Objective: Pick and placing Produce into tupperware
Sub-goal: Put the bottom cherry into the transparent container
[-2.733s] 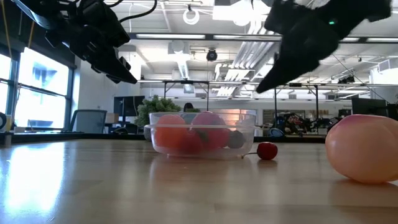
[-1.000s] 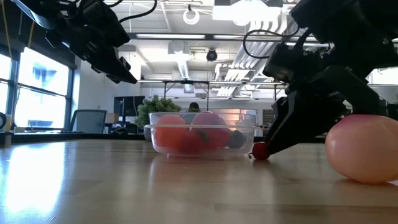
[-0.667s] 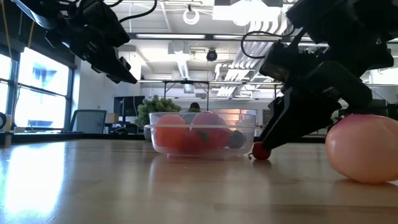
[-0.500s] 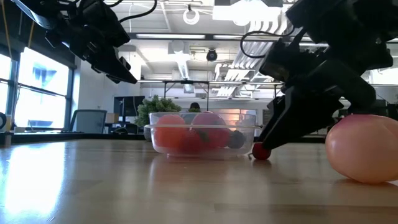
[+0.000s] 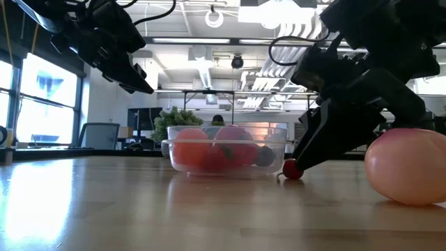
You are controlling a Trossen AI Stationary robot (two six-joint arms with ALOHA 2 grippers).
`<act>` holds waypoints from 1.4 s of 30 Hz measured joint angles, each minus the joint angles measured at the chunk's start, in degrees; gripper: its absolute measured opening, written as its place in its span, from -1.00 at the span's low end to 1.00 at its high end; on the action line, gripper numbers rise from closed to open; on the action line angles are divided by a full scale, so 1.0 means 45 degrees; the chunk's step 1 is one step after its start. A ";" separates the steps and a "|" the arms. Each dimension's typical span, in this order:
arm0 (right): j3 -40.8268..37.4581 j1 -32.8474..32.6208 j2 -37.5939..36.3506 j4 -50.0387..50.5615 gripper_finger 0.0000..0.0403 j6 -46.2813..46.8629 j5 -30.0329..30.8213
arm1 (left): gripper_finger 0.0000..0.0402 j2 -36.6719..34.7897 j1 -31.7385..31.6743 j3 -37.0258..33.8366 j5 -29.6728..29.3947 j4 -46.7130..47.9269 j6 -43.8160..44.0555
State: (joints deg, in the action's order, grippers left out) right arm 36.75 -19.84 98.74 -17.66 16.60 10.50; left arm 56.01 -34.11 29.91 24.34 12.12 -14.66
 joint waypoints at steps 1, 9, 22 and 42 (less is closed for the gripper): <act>0.0000 0.0000 0.0000 0.0059 -0.31 0.0000 0.0000 | -0.75 -0.0002 -0.0005 0.0000 0.0000 0.0000 -0.0002; -0.0005 0.0144 0.0000 0.0385 -0.41 0.0301 0.0049 | -0.75 -0.0001 -0.0004 0.0000 0.0000 0.0000 -0.0001; -0.0005 0.0189 0.0000 0.0142 -0.58 0.0226 -0.0083 | -0.75 -0.0001 -0.0001 0.0000 0.0000 0.0000 -0.0004; -0.0005 0.0151 -0.0010 -0.0605 -0.70 0.0333 -0.2155 | -0.75 -0.0001 -0.0004 0.0000 0.0005 0.0000 0.0000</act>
State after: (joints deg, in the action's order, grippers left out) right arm 36.73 -19.16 98.70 -20.38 18.10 0.80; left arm 56.00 -34.13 29.91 24.36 12.12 -14.66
